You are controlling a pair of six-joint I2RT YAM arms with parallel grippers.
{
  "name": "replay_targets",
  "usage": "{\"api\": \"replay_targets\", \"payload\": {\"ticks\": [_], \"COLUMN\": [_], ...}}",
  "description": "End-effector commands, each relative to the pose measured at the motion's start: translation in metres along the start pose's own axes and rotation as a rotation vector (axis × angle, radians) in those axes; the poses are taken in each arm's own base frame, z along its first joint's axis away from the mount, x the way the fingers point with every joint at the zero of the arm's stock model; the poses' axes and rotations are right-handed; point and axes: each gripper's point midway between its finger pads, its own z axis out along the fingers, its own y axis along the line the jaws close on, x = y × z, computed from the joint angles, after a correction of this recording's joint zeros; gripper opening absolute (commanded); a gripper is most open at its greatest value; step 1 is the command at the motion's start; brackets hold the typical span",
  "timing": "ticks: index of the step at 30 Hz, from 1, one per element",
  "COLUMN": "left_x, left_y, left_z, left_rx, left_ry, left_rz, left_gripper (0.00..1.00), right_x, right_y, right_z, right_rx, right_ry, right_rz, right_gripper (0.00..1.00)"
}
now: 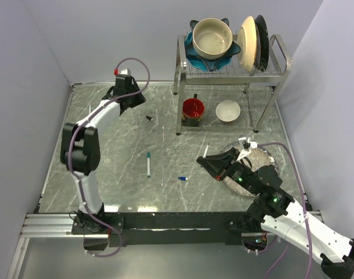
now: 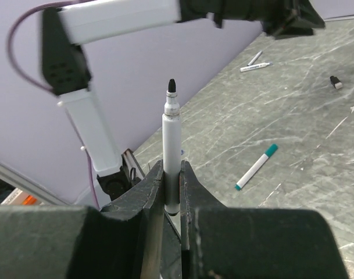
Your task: Insert the pens into the pen caps
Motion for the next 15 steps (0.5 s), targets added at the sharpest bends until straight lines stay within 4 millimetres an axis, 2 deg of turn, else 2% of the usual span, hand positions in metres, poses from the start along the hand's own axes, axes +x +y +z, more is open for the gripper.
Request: {"api": "replay_targets", "payload": {"ticks": [1,3,4,6,9,15], "left_x": [-0.013,-0.007,-0.003,0.008,0.023,0.046], "left_y": [-0.033,-0.033,-0.033,-0.025,-0.018,-0.001], "left_z": [0.03,0.048,0.053,0.069,0.08,0.084], "left_rx": [0.238,0.257,0.262,0.238,0.236,0.198], "left_ry": [0.03,0.056,0.069,0.111,0.152,0.194], "left_rz": [0.054,0.077,0.083,0.091,0.098,0.104], "left_gripper": [0.24,0.18,0.09,0.01,0.01,0.01], "right_x": [-0.003,-0.003,-0.003,-0.003,-0.004,-0.005], "right_y": [0.0,-0.001,-0.001,-0.002,-0.001,0.001], "right_z": [-0.001,0.0,0.0,0.0,0.001,0.001], "right_rx": [0.0,0.004,0.006,0.008,0.006,-0.001], "right_ry": [-0.016,-0.015,-0.016,-0.016,-0.016,-0.013], "right_rz": [-0.018,-0.023,-0.023,-0.027,-0.03,-0.03], "right_gripper": [0.0,0.0,0.0,0.0,0.0,0.0]}}
